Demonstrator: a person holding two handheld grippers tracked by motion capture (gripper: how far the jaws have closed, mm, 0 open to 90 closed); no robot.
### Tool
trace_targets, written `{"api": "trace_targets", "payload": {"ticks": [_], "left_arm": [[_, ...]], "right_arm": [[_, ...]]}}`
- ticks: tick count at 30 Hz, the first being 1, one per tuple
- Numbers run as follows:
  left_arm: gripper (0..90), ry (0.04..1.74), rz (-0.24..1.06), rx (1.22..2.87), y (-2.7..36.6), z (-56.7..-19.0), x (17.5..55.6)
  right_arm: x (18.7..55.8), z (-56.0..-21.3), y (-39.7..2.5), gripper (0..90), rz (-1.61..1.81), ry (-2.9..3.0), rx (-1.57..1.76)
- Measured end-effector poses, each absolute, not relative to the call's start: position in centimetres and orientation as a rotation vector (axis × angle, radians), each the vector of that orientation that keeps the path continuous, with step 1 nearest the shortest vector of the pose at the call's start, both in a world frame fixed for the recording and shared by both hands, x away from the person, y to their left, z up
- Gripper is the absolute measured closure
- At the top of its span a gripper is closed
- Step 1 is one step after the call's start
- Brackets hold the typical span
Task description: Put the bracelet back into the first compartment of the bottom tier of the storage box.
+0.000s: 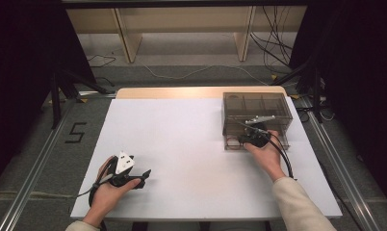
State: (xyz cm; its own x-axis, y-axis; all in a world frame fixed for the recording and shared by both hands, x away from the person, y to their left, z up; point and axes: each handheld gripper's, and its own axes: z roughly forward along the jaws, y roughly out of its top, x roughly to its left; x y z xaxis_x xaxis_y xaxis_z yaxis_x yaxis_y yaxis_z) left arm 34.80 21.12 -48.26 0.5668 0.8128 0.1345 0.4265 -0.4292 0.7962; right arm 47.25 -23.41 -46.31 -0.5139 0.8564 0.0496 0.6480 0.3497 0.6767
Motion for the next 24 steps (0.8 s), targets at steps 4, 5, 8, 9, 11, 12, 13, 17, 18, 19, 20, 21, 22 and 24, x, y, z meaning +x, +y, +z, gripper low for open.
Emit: {"api": "trace_targets", "payload": {"ticks": [4,5,8,9,11,12,13,17,18,19,20,21,22,24], "left_arm": [[18.0,0.988,0.669,2.063,21.1,-48.3,34.8],[18.0,0.987,0.670,2.064,21.1,-48.2,34.8],[18.0,0.987,0.670,2.064,21.1,-48.2,34.8],[18.0,0.987,0.670,2.064,21.1,-48.2,34.8],[18.0,0.987,0.669,2.064,21.1,-48.2,34.8],[18.0,0.988,0.669,2.064,21.1,-48.3,34.8],[18.0,0.988,0.669,2.064,21.1,-48.3,34.8],[18.0,0.987,0.670,2.057,21.1,-48.2,34.8],[18.0,0.988,0.669,2.054,21.1,-48.2,34.8],[18.0,0.987,0.672,2.052,21.1,-48.2,34.8],[18.0,0.990,0.669,2.050,21.1,-48.2,34.8],[18.0,0.988,0.669,2.056,21.1,-48.2,34.8],[18.0,0.987,0.670,2.057,21.1,-48.3,34.8],[18.1,0.986,0.670,2.057,21.1,-48.3,34.8]], "right_arm": [[47.1,-46.0,-23.6,72.3,0.949,2.292,1.342],[47.0,-46.0,-23.6,71.6,0.951,2.291,1.344],[46.8,-45.7,-23.8,68.3,0.953,2.275,1.349],[46.8,-45.6,-23.9,67.4,0.956,2.274,1.351],[46.7,-45.5,-23.9,64.0,0.957,2.272,1.360],[46.6,-45.5,-23.9,61.7,0.956,2.275,1.363],[46.6,-45.4,-23.9,59.4,0.951,2.277,1.367],[46.3,-45.1,-24.1,54.3,0.949,2.263,1.375],[46.2,-45.0,-24.1,53.0,0.956,2.261,1.376],[46.1,-44.8,-24.2,51.3,0.956,2.257,1.381],[46.1,-44.8,-24.2,49.4,0.958,2.259,1.380],[46.0,-44.7,-24.3,47.3,0.955,2.264,1.381],[45.9,-44.7,-24.3,45.0,0.952,2.268,1.386],[45.8,-44.6,-24.3,40.5,0.944,2.277,1.389]]}}
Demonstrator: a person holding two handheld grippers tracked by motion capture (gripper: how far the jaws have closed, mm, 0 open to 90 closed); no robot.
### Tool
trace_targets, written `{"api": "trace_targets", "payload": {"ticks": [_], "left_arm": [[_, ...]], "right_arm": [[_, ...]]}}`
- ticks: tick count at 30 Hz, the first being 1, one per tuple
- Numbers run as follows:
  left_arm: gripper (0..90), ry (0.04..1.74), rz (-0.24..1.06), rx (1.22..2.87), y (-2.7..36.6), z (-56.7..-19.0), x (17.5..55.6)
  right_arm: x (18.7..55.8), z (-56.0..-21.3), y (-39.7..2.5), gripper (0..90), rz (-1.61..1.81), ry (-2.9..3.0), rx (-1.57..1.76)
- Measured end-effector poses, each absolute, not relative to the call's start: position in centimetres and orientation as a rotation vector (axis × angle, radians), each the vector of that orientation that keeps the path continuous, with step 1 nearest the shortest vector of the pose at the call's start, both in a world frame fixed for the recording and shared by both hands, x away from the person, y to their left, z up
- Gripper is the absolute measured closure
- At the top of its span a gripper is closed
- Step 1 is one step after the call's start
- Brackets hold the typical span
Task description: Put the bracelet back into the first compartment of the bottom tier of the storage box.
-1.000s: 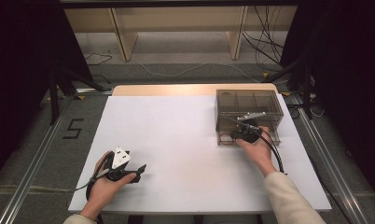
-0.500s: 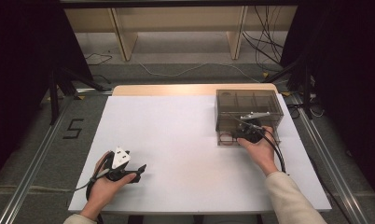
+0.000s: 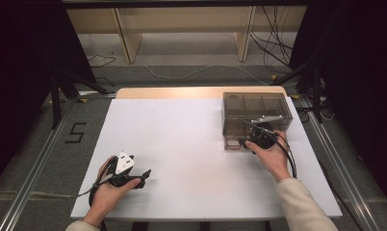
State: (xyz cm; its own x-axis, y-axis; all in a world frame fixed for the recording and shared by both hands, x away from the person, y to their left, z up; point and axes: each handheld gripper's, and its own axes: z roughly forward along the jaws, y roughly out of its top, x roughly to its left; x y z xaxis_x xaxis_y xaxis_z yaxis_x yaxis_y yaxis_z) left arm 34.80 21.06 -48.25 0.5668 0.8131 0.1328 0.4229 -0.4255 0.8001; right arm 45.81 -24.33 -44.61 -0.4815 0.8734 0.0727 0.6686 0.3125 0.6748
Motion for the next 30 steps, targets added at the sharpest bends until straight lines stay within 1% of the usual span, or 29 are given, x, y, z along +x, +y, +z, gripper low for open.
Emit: {"api": "trace_targets", "payload": {"ticks": [5,9,23,30], "left_arm": [[18.1,0.986,0.667,2.059,21.0,-48.3,34.8],[18.0,0.988,0.663,2.057,21.0,-48.3,34.8],[18.0,0.982,0.659,2.052,20.9,-48.3,34.7],[18.0,0.978,0.660,2.054,20.8,-48.3,34.6]], "right_arm": [[45.4,-44.4,-24.4,29.3,0.951,2.307,1.384],[44.9,-44.1,-24.4,24.7,0.957,2.338,1.360],[43.3,-43.4,-25.1,23.5,0.986,2.358,1.316],[42.2,-43.8,-26.0,23.7,1.012,2.355,1.320]]}}
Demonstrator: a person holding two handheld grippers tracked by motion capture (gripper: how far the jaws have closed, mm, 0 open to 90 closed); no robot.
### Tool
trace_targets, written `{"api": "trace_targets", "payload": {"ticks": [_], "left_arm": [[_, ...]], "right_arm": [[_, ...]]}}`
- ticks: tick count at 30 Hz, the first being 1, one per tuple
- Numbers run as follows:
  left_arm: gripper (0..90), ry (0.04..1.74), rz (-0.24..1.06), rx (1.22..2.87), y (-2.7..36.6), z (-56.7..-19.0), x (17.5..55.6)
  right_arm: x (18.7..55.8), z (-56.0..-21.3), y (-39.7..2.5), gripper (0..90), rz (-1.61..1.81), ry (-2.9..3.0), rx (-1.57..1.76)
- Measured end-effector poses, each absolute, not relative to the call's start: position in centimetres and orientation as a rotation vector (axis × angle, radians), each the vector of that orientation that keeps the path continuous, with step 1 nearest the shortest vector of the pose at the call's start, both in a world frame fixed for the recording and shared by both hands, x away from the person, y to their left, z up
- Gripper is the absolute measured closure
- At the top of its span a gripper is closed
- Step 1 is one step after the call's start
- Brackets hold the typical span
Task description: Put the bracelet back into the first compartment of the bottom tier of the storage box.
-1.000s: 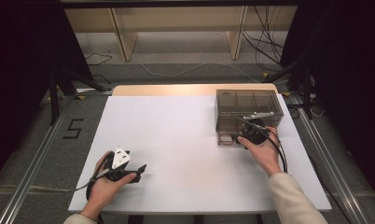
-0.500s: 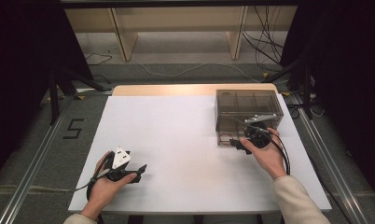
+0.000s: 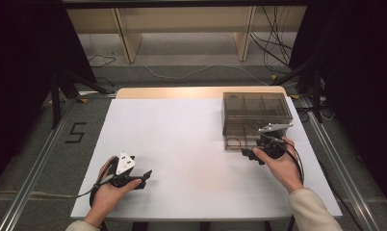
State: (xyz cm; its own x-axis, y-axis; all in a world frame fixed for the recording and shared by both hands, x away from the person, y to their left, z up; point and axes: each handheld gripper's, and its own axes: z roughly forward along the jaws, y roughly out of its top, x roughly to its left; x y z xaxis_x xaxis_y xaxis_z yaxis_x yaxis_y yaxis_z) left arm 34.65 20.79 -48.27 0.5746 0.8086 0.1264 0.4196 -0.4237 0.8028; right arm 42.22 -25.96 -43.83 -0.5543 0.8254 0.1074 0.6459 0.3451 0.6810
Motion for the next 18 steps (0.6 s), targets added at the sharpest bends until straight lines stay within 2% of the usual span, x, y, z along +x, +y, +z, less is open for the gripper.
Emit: {"api": "trace_targets", "payload": {"ticks": [18], "left_arm": [[17.9,0.961,0.640,2.051,20.6,-48.2,34.4]], "right_arm": [[38.5,-45.3,-26.7,23.4,1.118,2.346,1.211]]}}
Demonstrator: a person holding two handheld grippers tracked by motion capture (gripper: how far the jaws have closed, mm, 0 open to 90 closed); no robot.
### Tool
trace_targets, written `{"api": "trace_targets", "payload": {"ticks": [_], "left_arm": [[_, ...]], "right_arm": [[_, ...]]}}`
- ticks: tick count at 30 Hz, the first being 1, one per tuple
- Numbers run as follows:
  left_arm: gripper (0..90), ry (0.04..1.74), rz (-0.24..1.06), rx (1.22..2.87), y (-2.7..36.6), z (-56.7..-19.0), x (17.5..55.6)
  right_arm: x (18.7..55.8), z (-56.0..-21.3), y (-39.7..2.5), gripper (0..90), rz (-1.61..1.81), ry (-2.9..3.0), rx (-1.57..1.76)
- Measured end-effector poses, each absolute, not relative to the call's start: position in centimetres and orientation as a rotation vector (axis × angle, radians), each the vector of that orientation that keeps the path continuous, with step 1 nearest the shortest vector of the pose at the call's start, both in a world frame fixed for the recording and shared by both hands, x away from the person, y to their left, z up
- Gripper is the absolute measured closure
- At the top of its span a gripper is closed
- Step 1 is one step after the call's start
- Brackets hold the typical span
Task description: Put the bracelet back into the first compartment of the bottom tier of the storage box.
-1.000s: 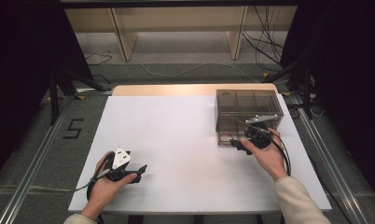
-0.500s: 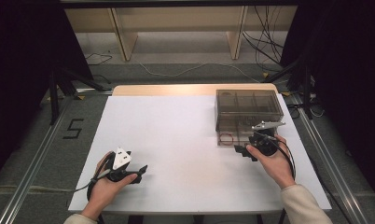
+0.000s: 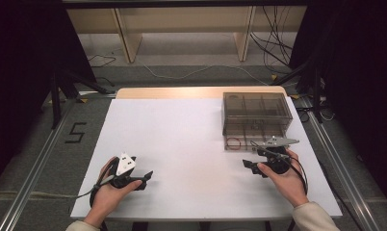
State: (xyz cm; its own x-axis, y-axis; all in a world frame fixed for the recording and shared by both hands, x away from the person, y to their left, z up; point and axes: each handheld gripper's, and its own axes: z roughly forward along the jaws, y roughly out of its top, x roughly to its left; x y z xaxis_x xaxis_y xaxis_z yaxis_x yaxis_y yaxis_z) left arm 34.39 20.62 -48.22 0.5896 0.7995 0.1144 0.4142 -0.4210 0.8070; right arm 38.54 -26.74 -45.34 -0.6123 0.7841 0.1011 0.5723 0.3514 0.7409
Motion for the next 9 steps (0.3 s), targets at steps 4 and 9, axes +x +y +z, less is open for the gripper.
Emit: {"api": "trace_targets", "payload": {"ticks": [4,9], "left_arm": [[17.9,0.955,0.633,2.053,20.6,-48.2,34.3],[17.8,0.939,0.623,2.057,20.3,-48.2,34.3]], "right_arm": [[37.8,-45.6,-26.8,22.8,1.145,2.339,1.201],[37.3,-45.9,-26.9,22.1,1.153,2.336,1.204]]}}
